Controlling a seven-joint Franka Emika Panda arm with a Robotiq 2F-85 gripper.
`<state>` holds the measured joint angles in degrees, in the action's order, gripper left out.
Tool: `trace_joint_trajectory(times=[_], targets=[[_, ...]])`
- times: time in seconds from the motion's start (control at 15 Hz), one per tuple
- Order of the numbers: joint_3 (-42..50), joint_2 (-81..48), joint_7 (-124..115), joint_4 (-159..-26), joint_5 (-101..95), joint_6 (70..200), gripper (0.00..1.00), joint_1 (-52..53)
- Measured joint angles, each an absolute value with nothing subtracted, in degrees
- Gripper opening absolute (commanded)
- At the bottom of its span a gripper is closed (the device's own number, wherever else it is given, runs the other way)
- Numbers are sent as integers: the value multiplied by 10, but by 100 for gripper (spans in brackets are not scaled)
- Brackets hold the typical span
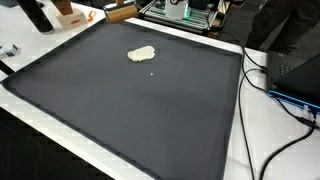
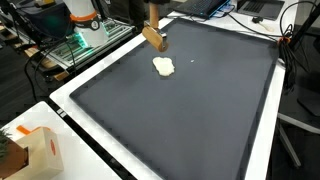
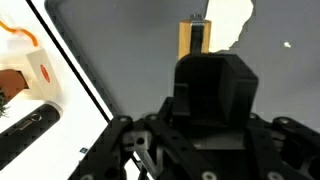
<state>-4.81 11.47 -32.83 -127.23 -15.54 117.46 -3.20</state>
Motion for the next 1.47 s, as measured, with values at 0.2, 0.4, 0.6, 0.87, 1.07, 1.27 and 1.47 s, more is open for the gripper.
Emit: trace_joint_trajectory(times=[0.2, 0.4, 0.6, 0.87, 1.07, 1.27, 1.47], targets=[[-64, 94, -411, -1272, -211, 1160, 24, -31], [-74, 73, -489, -1265, -258, 1124, 24, -26], [-76, 52, -533, -1255, -275, 1091, 24, -16], [-76, 24, -547, -1239, -275, 1059, 24, -2], [-75, 6, -548, -1228, -275, 1039, 24, 7], [-74, -11, -548, -1217, -275, 1024, 24, 15], [-72, -28, -547, -1209, -275, 1018, 24, 22]])
